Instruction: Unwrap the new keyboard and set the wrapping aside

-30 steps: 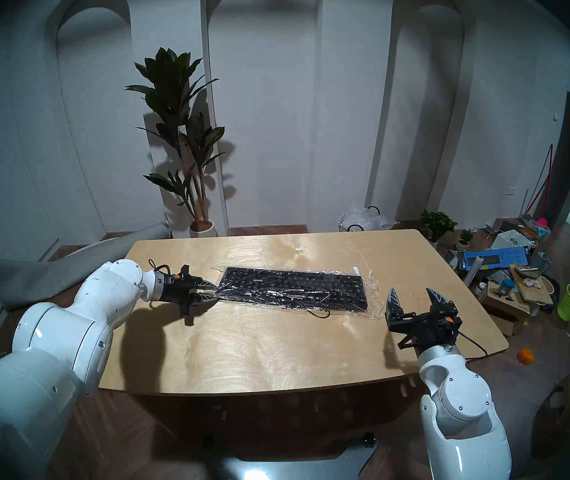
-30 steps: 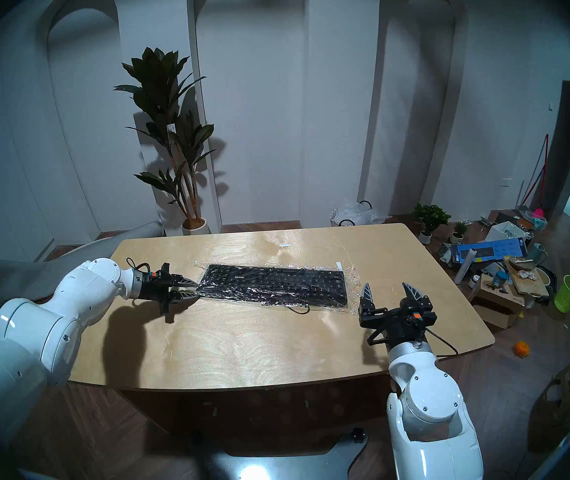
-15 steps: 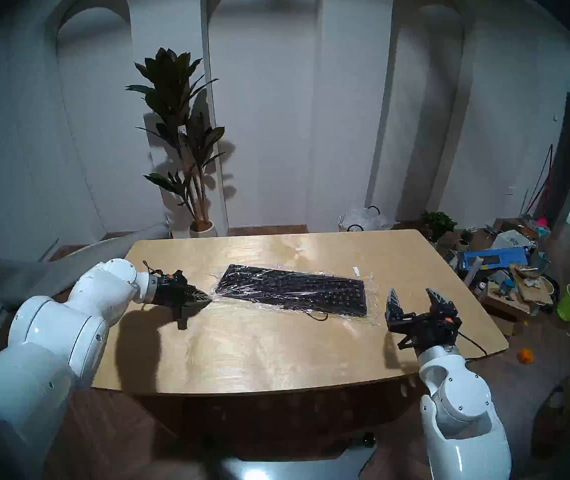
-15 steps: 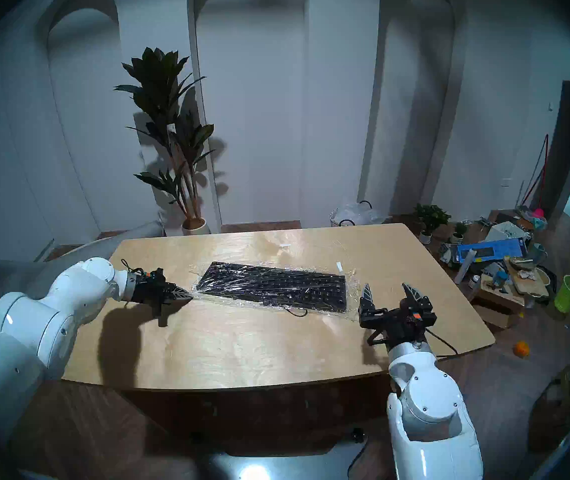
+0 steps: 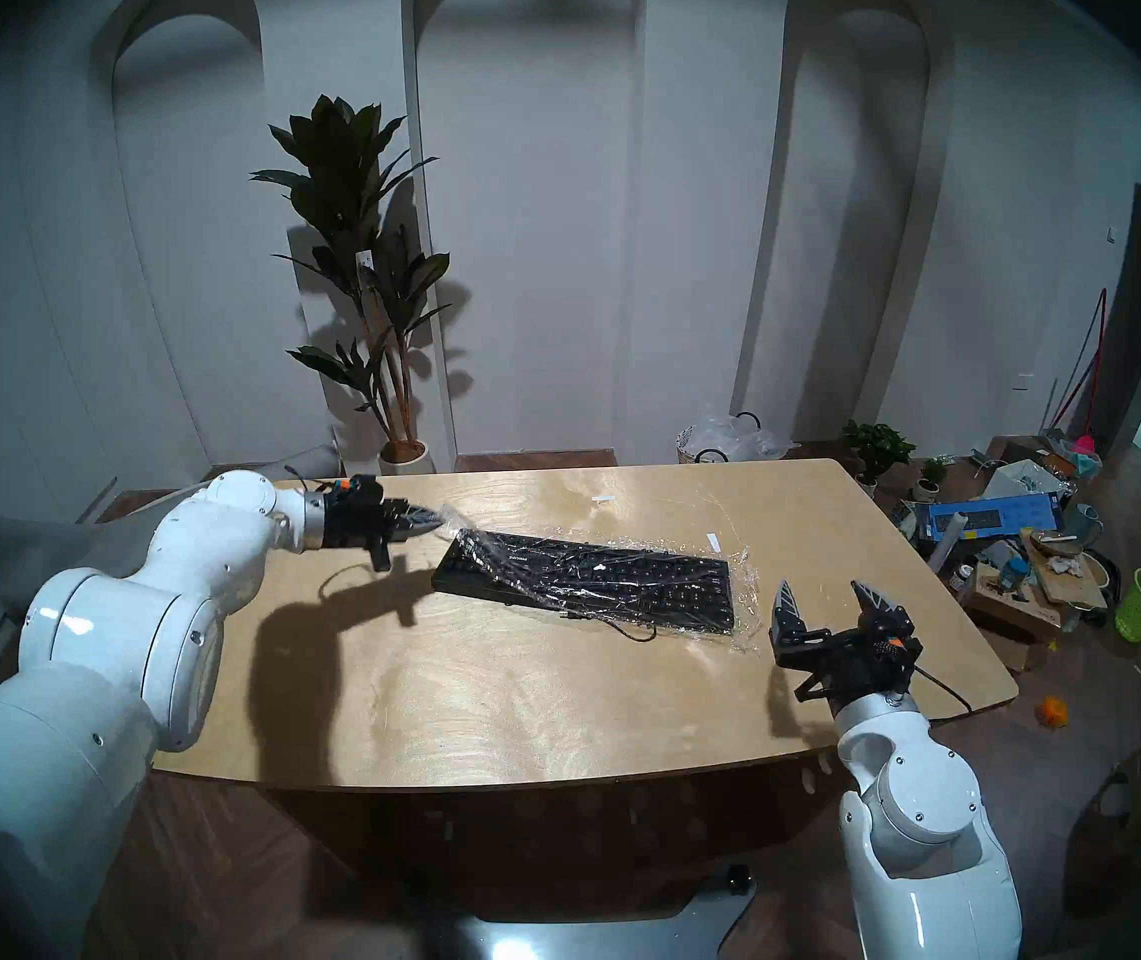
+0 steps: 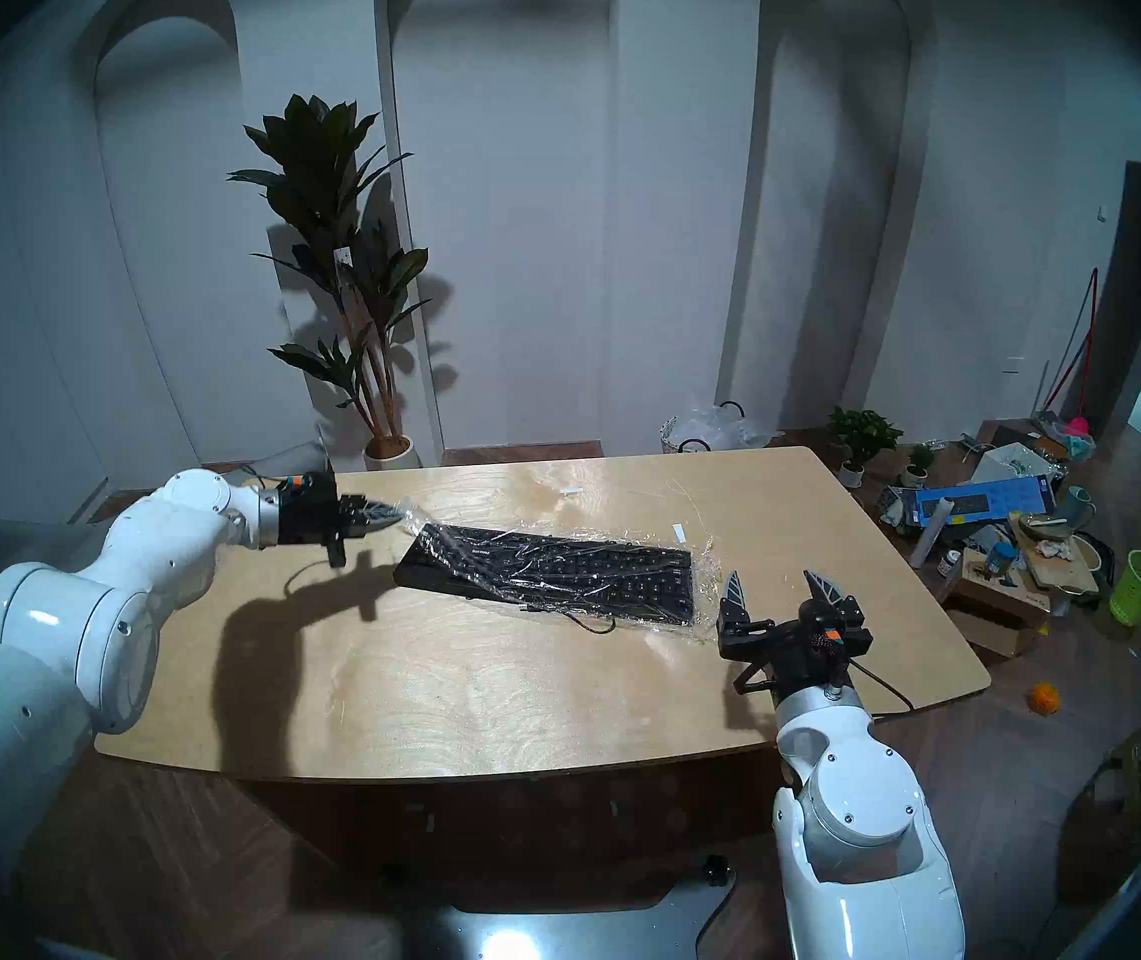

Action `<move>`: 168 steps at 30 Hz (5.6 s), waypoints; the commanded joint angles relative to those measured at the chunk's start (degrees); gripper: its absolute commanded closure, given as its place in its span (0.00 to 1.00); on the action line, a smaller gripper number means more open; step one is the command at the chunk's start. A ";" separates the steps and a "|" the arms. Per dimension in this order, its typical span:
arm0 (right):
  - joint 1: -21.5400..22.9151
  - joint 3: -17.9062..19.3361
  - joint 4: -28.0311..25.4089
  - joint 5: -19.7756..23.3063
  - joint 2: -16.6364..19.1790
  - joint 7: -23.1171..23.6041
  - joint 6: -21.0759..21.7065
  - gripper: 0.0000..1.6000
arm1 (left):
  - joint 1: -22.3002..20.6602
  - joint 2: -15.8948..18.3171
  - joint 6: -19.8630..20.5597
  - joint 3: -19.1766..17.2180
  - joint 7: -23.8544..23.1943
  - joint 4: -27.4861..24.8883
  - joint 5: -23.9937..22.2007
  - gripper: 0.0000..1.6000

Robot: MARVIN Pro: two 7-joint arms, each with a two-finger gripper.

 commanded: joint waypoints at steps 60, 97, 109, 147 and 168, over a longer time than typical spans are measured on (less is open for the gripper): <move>1.49 -0.01 -0.22 -0.04 0.05 0.08 -0.52 0.00 | -6.19 -7.24 16.65 -42.33 -2.72 -35.74 -39.18 1.00; -0.30 0.02 -2.88 -0.21 -0.08 -0.04 -0.31 0.00 | 13.55 -7.92 6.89 -32.62 -0.08 -41.05 -1.97 1.00; -0.23 0.02 -2.67 -0.17 -0.03 0.00 -0.36 0.00 | 5.91 -3.03 8.03 -30.10 9.46 -33.88 5.91 1.00; -0.43 0.01 -3.10 -0.29 -0.14 -0.09 -0.15 0.00 | 13.83 5.90 -14.99 -28.38 14.40 -4.39 18.95 1.00; -0.14 0.03 -2.57 -0.23 -0.08 0.03 -0.29 0.00 | 17.64 9.81 -7.23 -23.51 3.20 -6.88 15.56 0.00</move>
